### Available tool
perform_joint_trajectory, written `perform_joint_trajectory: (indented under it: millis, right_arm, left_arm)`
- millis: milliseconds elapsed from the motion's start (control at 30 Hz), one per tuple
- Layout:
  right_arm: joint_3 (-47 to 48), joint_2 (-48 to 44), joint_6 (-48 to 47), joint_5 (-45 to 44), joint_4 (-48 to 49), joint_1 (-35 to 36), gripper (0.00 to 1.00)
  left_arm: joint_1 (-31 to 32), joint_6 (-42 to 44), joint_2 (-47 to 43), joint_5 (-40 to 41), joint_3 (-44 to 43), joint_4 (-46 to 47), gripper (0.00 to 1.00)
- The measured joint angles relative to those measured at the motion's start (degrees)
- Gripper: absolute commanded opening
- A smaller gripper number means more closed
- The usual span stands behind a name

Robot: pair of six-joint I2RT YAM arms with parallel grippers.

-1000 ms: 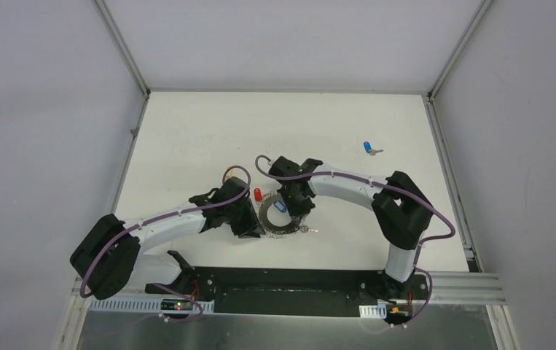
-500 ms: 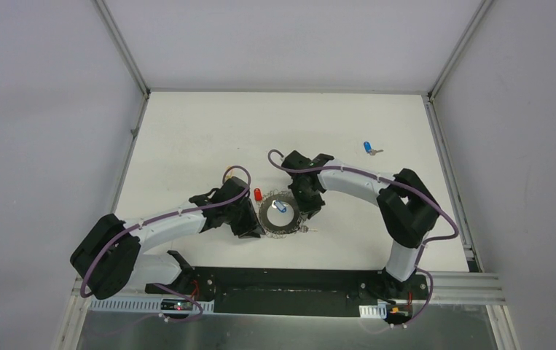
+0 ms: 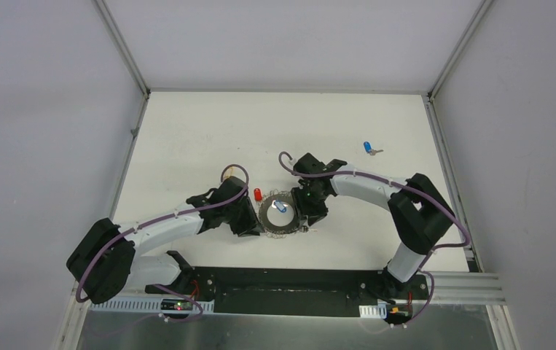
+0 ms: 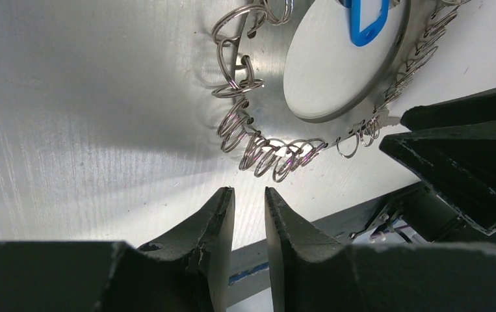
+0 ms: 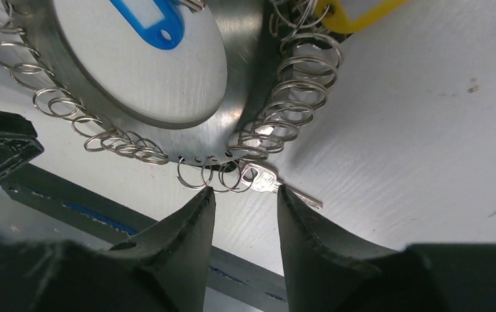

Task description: Put the keys on the keyring

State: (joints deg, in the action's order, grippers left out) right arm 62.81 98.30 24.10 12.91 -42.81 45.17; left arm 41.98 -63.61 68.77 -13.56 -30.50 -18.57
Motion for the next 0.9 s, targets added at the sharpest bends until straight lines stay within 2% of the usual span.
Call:
perform_joint_trajectory:
  millis: [400, 667, 900]
  right_arm:
    - [-3.21, -1.40, 1.95, 8.17, 5.51, -0.57, 0.46]
    - [-3.32, -1.40, 2.43, 9.79, 6.86, -0.57, 0.47]
    - [-3.50, -1.88, 2.40, 11.39, 7.37, -0.57, 0.47]
  left_arm:
    - [0.00, 4.15, -0.50, 2.84, -3.13, -6.62, 0.23]
    - [0.00, 10.34, 6.84, 1.64, -10.36, -8.02, 0.26]
    - [0.07, 12.68, 10.25, 0.59, -11.69, -8.72, 0.26]
